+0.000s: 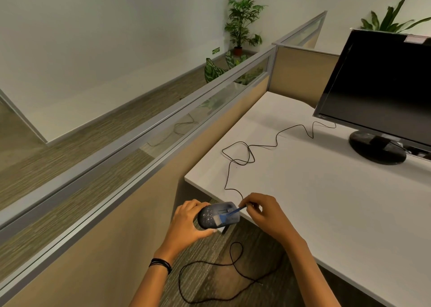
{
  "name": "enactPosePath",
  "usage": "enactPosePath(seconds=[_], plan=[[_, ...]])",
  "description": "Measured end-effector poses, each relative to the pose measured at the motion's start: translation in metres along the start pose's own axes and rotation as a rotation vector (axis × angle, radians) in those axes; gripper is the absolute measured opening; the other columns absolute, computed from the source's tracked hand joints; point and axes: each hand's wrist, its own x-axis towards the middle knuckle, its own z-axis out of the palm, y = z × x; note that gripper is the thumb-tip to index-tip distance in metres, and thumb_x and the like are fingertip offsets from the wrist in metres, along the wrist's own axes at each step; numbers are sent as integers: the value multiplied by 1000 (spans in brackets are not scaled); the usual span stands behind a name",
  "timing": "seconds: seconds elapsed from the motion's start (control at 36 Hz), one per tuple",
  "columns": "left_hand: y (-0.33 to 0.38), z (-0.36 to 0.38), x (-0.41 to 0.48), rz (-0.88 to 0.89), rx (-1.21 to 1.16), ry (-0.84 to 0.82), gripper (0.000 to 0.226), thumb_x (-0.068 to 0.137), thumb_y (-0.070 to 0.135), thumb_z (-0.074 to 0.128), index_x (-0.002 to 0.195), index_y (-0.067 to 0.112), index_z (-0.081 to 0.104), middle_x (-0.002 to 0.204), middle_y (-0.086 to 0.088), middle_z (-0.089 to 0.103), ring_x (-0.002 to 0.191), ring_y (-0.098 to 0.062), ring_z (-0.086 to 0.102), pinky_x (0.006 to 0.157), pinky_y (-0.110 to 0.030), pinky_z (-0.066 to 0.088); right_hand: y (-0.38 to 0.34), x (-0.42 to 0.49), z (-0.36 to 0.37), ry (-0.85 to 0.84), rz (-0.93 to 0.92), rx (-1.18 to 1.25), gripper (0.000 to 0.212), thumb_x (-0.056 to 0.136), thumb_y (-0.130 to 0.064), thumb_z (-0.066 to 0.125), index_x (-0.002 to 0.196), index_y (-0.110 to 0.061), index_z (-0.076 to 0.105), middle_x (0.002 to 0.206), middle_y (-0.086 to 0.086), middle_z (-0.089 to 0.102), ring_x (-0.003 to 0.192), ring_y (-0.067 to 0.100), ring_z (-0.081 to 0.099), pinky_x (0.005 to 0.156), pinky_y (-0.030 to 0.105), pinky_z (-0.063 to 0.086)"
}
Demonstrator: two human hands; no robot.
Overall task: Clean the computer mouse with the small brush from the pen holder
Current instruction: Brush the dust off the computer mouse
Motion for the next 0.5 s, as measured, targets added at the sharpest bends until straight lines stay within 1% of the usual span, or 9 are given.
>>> enactPosePath(seconds=[0.03,0.06,0.14,0.17,0.22,0.31,0.33,0.42,0.5], plan=[[0,0,0,-2,2,0,68,62,66,62,118,28,52,103,16,47,98,-1,40,86,-16,27,0,0,0,-3,-1,-1,20,86,-10,49,86,-21,66,81,-5,67,71,11,57,68,35,52],[0,1,0,-6,2,0,68,62,66,61,118,28,52,103,16,47,97,-1,40,86,-16,27,0,-1,-1,2,-8,3,21,86,-10,49,86,-22,66,82,-5,67,71,11,57,68,35,52],[-1,1,1,-16,3,1,69,63,67,61,118,28,51,103,18,45,98,1,39,84,-13,27,-1,0,1,25,-25,14,21,88,-11,50,90,-26,65,86,-11,65,78,6,57,72,27,51],[-1,1,1,-16,4,2,68,63,66,62,119,28,51,103,17,45,98,1,38,84,-13,28,-1,0,2,30,-25,5,21,88,-11,50,91,-27,64,87,-13,64,79,5,57,73,27,50],[-1,1,1,-16,5,7,68,63,66,62,118,28,51,103,16,46,97,1,39,84,-14,29,1,1,2,34,-15,-23,20,87,-12,50,89,-26,65,85,-11,65,78,7,58,73,30,51],[-1,1,3,-18,4,19,66,63,64,63,117,28,52,102,13,49,97,-2,41,85,-20,31,2,1,0,46,2,-43,18,84,-11,51,81,-21,65,78,-3,66,69,11,58,68,40,53],[-2,1,3,-19,3,21,65,64,64,64,117,28,52,102,13,50,96,-2,41,85,-21,31,3,0,0,60,-1,-35,17,84,-12,50,81,-21,65,78,-3,67,69,12,58,68,41,53],[-4,1,4,-26,-1,18,64,64,62,65,117,28,52,102,14,49,97,-2,41,87,-24,33,4,0,2,111,-19,6,17,87,-17,49,88,-24,64,85,-7,66,76,9,58,72,36,51],[-6,0,5,-25,4,19,65,63,63,64,117,29,52,102,14,49,97,-2,42,86,-23,31,4,2,4,109,-23,-11,19,89,-14,51,94,-26,64,87,-8,65,76,10,58,73,34,51]])
